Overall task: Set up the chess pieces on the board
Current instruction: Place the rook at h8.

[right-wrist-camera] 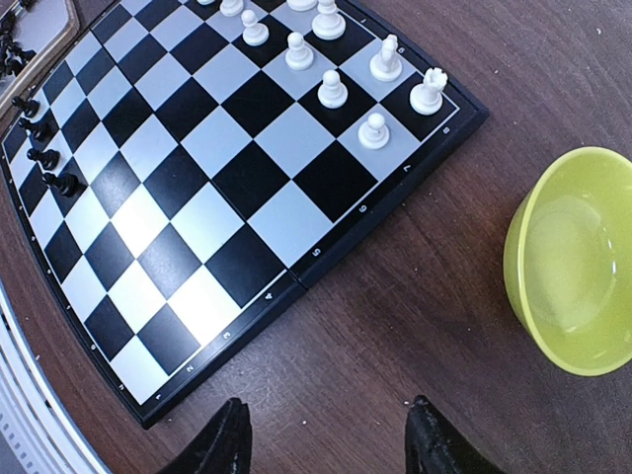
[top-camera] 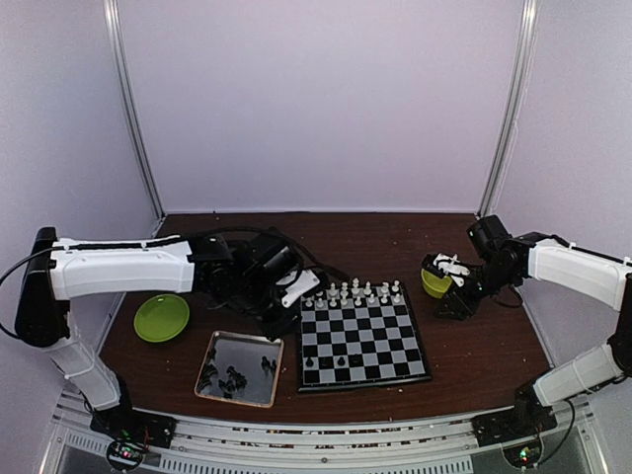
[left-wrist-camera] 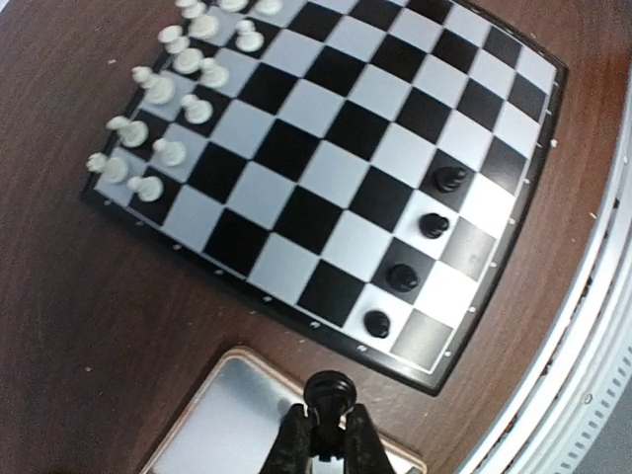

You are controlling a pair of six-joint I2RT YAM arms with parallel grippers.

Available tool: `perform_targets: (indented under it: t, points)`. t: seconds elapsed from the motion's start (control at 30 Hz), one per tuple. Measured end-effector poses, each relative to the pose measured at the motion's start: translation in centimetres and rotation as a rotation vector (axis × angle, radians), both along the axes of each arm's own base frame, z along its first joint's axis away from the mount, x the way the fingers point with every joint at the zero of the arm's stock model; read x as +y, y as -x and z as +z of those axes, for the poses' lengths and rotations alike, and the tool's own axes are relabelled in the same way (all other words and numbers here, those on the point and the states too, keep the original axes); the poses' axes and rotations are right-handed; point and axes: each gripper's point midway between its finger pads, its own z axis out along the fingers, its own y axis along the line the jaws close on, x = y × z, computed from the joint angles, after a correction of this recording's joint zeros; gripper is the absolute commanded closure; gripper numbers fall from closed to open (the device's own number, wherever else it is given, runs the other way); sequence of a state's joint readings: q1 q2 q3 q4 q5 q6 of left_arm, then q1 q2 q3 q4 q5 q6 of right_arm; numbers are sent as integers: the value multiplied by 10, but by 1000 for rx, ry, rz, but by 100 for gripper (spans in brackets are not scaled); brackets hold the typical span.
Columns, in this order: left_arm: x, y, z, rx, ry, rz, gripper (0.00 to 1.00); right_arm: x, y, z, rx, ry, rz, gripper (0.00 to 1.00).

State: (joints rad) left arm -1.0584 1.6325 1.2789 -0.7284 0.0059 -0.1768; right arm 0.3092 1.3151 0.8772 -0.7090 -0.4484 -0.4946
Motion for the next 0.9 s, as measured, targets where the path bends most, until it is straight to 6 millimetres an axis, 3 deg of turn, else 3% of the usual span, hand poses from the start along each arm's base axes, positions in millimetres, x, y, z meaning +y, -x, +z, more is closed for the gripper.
perform_targets:
  t: [0.13,0.3,0.9]
  points:
    - [-18,27,-30,47,-66,-103,100,0,0,0,1,0,1,47]
    - [-19,53,-67,107,-172,-170,100,0,0,0,1,0,1,47]
    - [-27,54,-82,107,-219,-175,100,0,1,0,2,1,1,47]
